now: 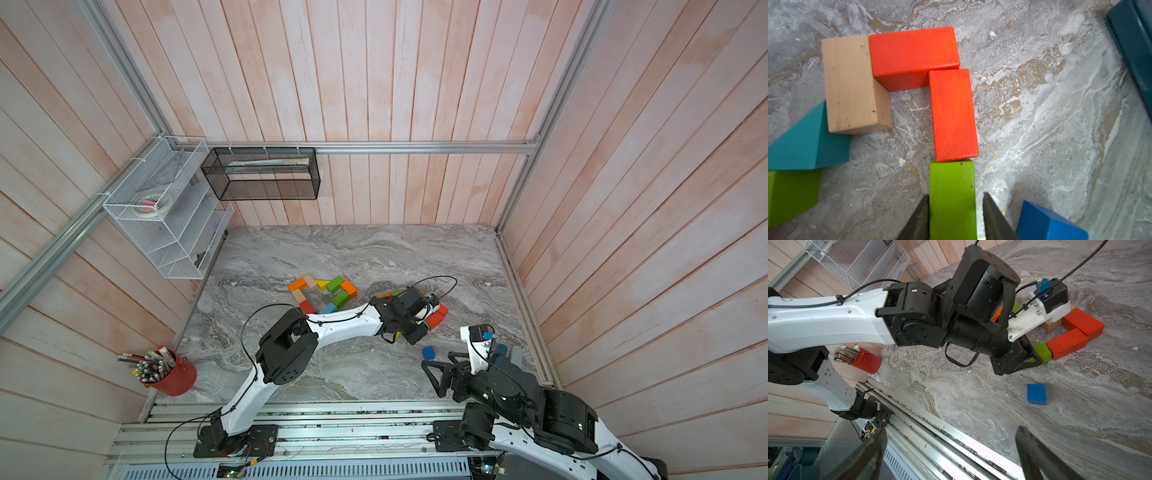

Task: Assemble a heart with building blocks
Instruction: Assemble the building block at the center of the board.

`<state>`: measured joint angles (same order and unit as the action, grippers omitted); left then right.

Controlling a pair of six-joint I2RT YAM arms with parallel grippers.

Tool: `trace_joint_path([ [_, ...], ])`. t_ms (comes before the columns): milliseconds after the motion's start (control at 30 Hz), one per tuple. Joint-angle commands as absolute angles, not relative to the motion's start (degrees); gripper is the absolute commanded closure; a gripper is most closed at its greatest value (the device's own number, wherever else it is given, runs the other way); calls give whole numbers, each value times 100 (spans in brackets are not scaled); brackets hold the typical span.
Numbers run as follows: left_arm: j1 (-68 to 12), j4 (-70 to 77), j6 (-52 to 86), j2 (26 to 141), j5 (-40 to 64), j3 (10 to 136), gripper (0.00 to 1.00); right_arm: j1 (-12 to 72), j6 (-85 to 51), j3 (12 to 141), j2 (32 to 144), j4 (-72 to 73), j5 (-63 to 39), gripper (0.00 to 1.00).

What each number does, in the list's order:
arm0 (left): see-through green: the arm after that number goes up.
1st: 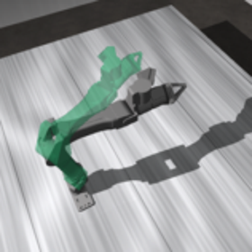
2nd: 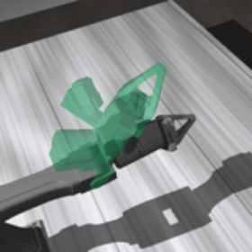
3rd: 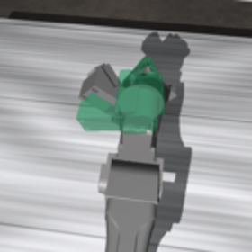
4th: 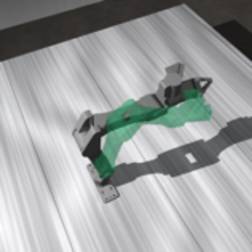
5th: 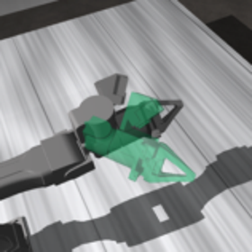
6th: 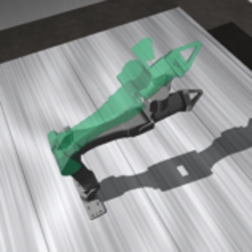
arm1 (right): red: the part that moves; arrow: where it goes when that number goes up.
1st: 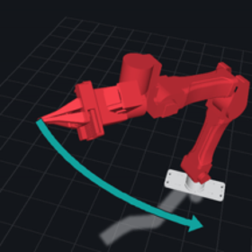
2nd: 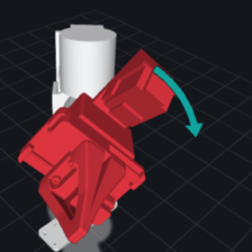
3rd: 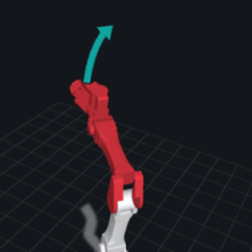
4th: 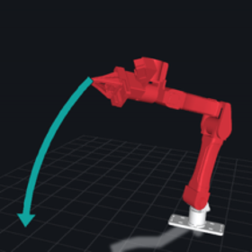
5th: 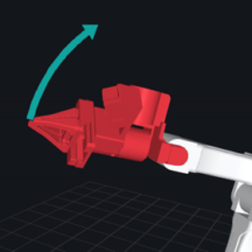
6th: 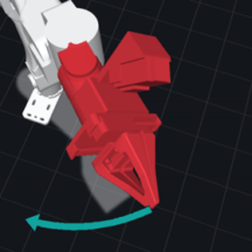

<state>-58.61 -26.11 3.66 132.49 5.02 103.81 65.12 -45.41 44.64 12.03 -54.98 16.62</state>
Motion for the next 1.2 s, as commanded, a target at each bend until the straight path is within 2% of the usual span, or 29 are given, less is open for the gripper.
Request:
trace_joint_path([
  [0, -5838, -2592, 396, 13253, 623, 10562, 60, 6526, -4574, 4476, 1134, -5581, 1708, 4],
  [300, -5841, -2575, 396, 13281, 580, 10589, 61, 6523, -4569, 4474, 1134, -5574, 1712, 4],
  [400, -5837, -2588, 396, 13267, 541, 10613, 55, 6522, -4565, 4482, 1134, -5553, 1706, 4],
  [767, -5773, -2656, 621, 12834, 655, 10823, 45, 6527, -4511, 4430, 1130, -4878, 1706, 4],
  [1000, -5520, -2731, 732, 12263, 1092, 10879, 42, 6526, -4465, 4330, 1135, -4416, 1876, 4],
  [1167, -4960, -2838, 760, 11790, 1560, 10872, 41, 6527, -4356, 4113, 1181, -3787, 2058, 4],
])
